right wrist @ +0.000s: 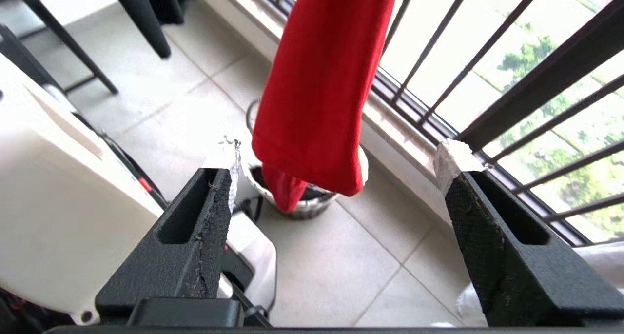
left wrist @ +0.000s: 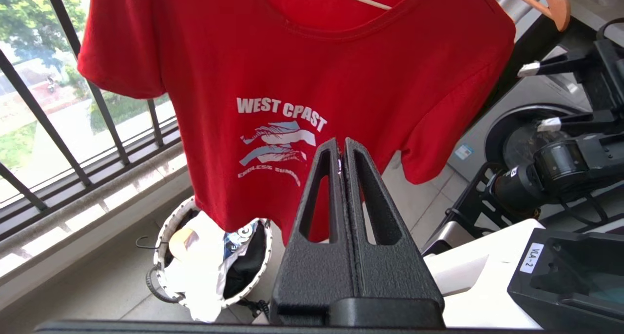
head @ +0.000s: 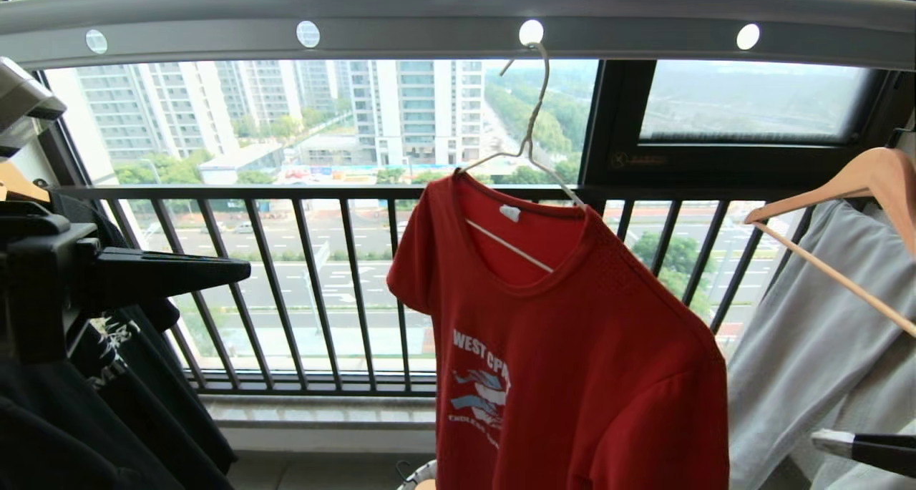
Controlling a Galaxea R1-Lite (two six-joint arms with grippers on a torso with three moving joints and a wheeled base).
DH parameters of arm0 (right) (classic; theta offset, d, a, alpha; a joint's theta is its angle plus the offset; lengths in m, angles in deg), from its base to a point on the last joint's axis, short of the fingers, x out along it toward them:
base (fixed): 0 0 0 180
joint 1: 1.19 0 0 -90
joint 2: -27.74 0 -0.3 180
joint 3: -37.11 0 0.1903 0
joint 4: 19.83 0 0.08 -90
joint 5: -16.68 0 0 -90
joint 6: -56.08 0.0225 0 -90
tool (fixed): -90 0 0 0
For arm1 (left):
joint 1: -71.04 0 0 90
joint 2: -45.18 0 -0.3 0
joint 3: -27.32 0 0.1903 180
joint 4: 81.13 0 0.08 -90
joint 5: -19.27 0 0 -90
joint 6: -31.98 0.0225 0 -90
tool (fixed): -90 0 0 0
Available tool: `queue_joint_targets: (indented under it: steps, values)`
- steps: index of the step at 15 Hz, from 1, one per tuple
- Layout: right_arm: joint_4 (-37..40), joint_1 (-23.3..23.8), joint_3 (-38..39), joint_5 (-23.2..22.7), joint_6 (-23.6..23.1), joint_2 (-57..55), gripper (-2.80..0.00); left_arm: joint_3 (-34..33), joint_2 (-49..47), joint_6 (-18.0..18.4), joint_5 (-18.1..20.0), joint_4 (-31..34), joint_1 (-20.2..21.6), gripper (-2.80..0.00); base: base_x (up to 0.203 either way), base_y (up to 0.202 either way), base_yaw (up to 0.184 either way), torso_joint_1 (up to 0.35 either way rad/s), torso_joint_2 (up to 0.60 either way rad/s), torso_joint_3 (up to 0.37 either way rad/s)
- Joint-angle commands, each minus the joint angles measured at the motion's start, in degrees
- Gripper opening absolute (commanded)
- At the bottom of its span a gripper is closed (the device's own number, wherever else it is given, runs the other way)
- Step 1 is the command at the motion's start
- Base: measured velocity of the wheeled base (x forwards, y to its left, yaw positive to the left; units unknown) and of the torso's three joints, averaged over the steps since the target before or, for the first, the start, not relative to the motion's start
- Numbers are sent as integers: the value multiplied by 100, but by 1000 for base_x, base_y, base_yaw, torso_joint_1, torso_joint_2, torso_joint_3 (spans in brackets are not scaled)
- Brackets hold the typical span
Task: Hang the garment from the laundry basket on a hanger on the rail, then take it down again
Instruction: Take the clothes off the clothes rack
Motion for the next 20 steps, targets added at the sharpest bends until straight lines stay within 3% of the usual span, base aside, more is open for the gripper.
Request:
queue_joint_targets:
  steps: [1,2,6,11,12,15,16,17,19,20]
  values:
    - [-527,132,-68,-135,410,699,0,-149,111,-1,27,17,-2,-280,0,0,0,0,0,0]
    - [-817,179,-69,-142,596,728,-280,-265,229,-5,41,28,-3,-280,0,0,0,0,0,0]
    - [-851,256,-16,54,666,1001,-280,-649,1108,-193,19,176,3,-280,0,0,0,0,0,0]
    - [-850,396,28,1630,1332,1594,-280,-1417,3238,-375,-35,778,8,-280,0,0,0,0,0,0]
    - [-839,506,31,1927,1349,1679,-280,-1467,3681,-390,-26,1011,-2,-280,0,0,0,0,0,0]
    - [-672,1441,42,2121,1369,1834,-280,-1267,4688,-437,69,2156,-191,-280,0,0,0,0,0,0]
    - [-519,1796,40,2132,1372,1949,-280,-1109,4856,-568,80,2497,-219,-280,0,0,0,0,0,0]
    - [-326,2151,41,2136,1374,2090,-280,-972,4889,-920,23,2657,-228,-280,0,0,0,0,0,0]
    - [278,2693,46,2134,1382,2480,-280,-693,4879,-1698,-636,2663,-229,-280,0,0,0,0,0,0]
    - [553,2881,51,2133,1384,2582,-280,-496,4859,-1894,-872,2633,-225,-280,0,0,0,0,0,0]
